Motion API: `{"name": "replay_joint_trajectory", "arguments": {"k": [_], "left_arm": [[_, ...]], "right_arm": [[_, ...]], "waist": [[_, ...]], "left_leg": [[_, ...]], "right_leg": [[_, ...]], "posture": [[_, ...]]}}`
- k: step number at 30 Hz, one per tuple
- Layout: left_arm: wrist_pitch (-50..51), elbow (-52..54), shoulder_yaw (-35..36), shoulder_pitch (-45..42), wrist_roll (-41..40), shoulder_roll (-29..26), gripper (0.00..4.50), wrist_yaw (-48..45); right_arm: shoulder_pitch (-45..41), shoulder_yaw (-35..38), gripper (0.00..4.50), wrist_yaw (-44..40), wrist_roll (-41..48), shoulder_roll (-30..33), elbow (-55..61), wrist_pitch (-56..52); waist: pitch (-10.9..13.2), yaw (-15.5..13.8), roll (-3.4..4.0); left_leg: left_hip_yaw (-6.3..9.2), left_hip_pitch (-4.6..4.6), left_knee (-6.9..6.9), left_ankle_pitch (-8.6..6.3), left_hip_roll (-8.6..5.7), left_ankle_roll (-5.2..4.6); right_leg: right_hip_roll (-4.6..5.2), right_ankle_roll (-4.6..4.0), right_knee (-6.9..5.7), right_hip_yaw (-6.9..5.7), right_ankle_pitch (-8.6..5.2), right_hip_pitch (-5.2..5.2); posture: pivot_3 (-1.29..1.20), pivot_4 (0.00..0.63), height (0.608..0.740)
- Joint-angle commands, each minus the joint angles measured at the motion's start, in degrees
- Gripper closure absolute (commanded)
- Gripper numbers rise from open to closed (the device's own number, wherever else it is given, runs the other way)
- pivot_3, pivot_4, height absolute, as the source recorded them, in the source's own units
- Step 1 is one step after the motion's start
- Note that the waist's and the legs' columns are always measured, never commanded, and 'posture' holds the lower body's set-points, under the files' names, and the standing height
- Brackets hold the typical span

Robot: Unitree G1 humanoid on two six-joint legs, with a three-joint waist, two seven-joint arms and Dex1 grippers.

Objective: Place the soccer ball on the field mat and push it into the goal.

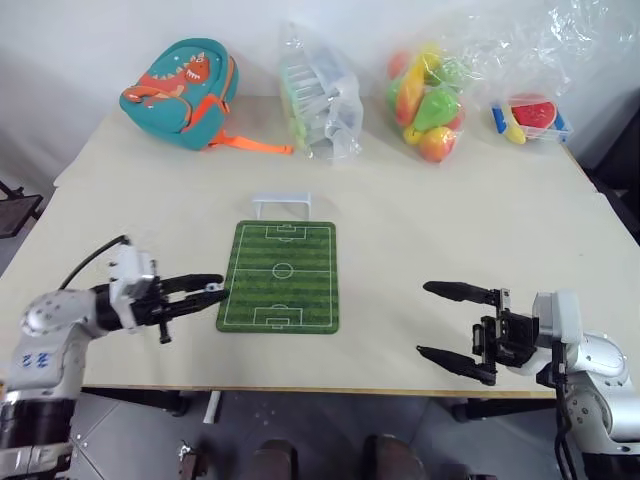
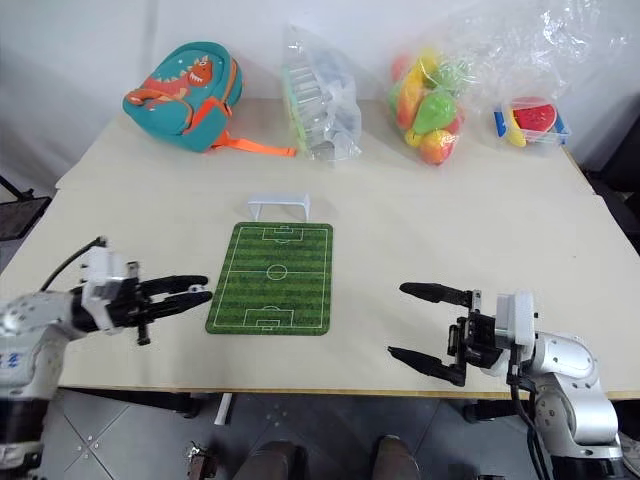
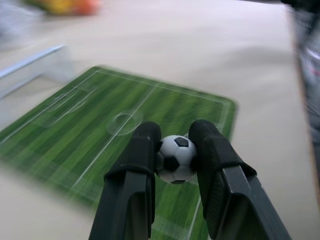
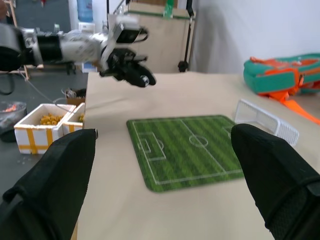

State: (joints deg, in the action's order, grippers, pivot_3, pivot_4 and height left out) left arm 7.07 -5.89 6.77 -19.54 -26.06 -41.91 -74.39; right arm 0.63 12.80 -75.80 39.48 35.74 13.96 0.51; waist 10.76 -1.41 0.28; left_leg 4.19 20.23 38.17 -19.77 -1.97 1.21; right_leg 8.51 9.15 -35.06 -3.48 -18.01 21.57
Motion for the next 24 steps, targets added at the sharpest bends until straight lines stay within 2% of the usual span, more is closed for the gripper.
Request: {"name": "replay_joint_trajectory", "arguments": {"k": [1,6,10,22,24], "left_arm": [[-2.0,-4.7,-6.3,-4.6,3.6,3.7,3.63,-1.8],[-9.7,-12.5,-10.9,-8.5,9.0,6.9,3.63,-2.7],[-13.0,-16.0,-11.7,-9.1,10.6,8.1,3.63,-2.6],[-13.5,-19.7,-11.6,-8.7,10.8,8.9,3.63,-2.9],[-13.6,-19.5,-11.6,-8.7,10.5,8.9,2.89,-3.3]], "right_arm": [[0.4,1.5,0.0,1.0,0.3,1.0,2.4,-0.1],[0.1,1.1,0.0,5.8,0.2,0.9,7.1,-2.0],[-0.2,0.6,0.0,9.0,0.1,0.8,9.6,-3.7],[-1.2,-0.4,0.0,12.0,0.1,0.9,10.9,-4.7],[-1.4,-0.5,0.0,12.2,0.1,0.9,10.9,-4.7]], "waist": [[0.0,0.0,0.0],[0.0,1.5,-0.02],[0.0,1.3,-0.03],[0.0,1.2,-0.03],[0.0,1.2,-0.03]], "left_leg": [[-0.02,0.0,0.0,0.01,-0.01,-0.01],[-0.08,0.02,-0.05,0.02,0.03,-0.02],[-0.07,0.03,0.01,0.02,0.02,-0.03],[-0.03,0.06,0.05,0.03,0.0,-0.05],[-0.03,0.05,0.05,0.04,0.0,-0.05]], "right_leg": [[0.0,0.02,0.0,0.01,0.01,0.0],[-0.06,0.04,0.03,0.02,0.02,0.04],[-0.04,0.06,0.03,0.02,0.03,0.02],[-0.03,0.08,0.02,0.02,0.04,0.01],[-0.03,0.08,0.0,0.02,0.04,0.01]], "posture": [[0.0,0.15,0.74],[0.0,0.15,0.74],[0.0,0.15,0.74],[0.0,0.15,0.74],[0.0,0.15,0.74]]}}
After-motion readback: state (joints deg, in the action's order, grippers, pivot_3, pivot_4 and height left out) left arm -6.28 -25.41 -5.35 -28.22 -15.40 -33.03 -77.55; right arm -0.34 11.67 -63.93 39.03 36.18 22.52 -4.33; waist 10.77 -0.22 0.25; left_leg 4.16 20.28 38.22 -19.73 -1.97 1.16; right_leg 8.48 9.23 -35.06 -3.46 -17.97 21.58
